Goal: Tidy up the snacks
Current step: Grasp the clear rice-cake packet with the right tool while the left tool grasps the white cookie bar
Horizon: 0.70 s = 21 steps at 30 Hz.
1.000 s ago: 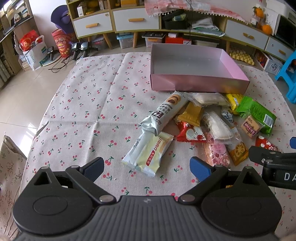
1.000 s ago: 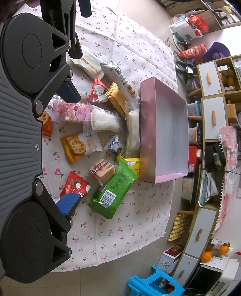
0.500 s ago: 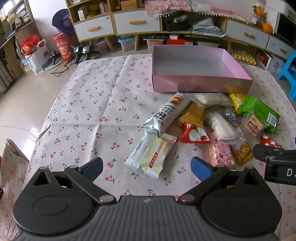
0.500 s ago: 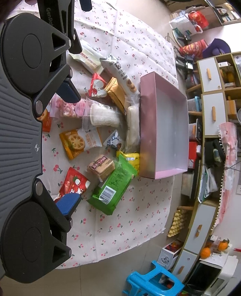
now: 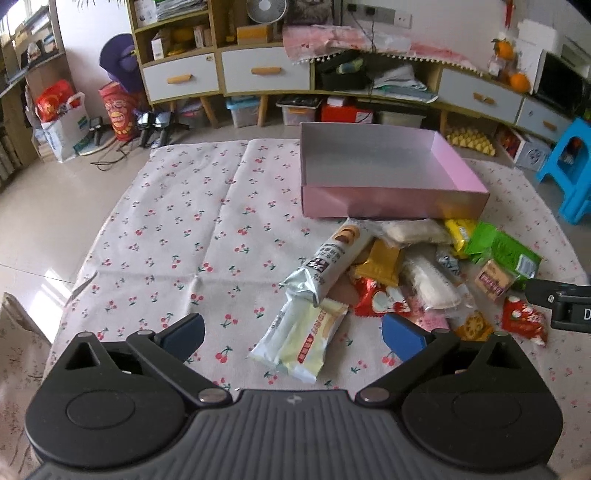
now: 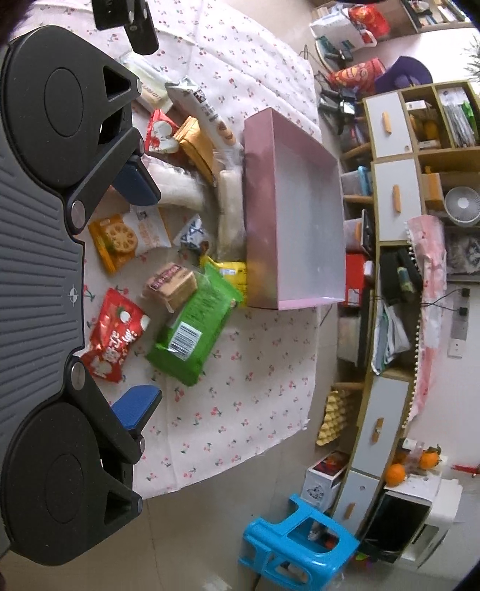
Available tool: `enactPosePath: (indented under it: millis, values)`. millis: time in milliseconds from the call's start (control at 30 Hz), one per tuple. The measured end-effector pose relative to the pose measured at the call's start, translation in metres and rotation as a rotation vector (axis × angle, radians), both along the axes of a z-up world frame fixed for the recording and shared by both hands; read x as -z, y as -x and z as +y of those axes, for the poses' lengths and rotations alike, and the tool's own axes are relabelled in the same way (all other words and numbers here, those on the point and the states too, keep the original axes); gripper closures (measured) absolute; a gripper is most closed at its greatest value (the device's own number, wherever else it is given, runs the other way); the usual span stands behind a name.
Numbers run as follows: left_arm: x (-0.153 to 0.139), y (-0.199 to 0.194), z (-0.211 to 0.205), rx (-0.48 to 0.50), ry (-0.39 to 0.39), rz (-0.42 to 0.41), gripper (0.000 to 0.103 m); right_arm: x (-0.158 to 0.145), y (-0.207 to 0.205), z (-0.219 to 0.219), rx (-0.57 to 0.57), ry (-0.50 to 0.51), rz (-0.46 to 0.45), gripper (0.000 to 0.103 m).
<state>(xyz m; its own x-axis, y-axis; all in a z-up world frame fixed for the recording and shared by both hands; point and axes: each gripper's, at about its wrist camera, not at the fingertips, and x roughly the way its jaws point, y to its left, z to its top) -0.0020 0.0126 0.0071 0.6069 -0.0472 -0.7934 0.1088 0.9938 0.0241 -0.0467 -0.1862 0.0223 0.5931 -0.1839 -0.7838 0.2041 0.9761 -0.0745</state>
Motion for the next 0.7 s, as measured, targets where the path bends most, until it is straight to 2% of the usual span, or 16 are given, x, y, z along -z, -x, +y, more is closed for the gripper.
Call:
enactPosePath:
  millis: [133, 233, 367, 533, 700]
  values:
    - [-0.005, -0.007, 0.0, 0.041, 0.03, 0.017, 0.001, -0.009, -0.001, 0.001, -0.059, 0.014, -0.011, 0.0]
    - [-0.011, -0.015, 0.0, 0.078, 0.045, 0.026, 0.001, -0.017, -0.007, -0.003, -0.094, -0.082, -0.001, 0.0]
    - [-0.011, -0.026, -0.001, 0.12, 0.051, 0.039, 0.003, -0.024, -0.019, -0.007, -0.119, -0.142, -0.016, 0.0]
    - [-0.003, -0.044, 0.008, 0.1, 0.083, 0.068, 0.01, -0.014, -0.045, -0.024, -0.058, -0.319, 0.06, 0.0]
    - [0.009, -0.059, 0.018, 0.106, 0.172, 0.1, 0.015, 0.007, -0.056, -0.032, -0.021, -0.393, 0.092, 0.0]
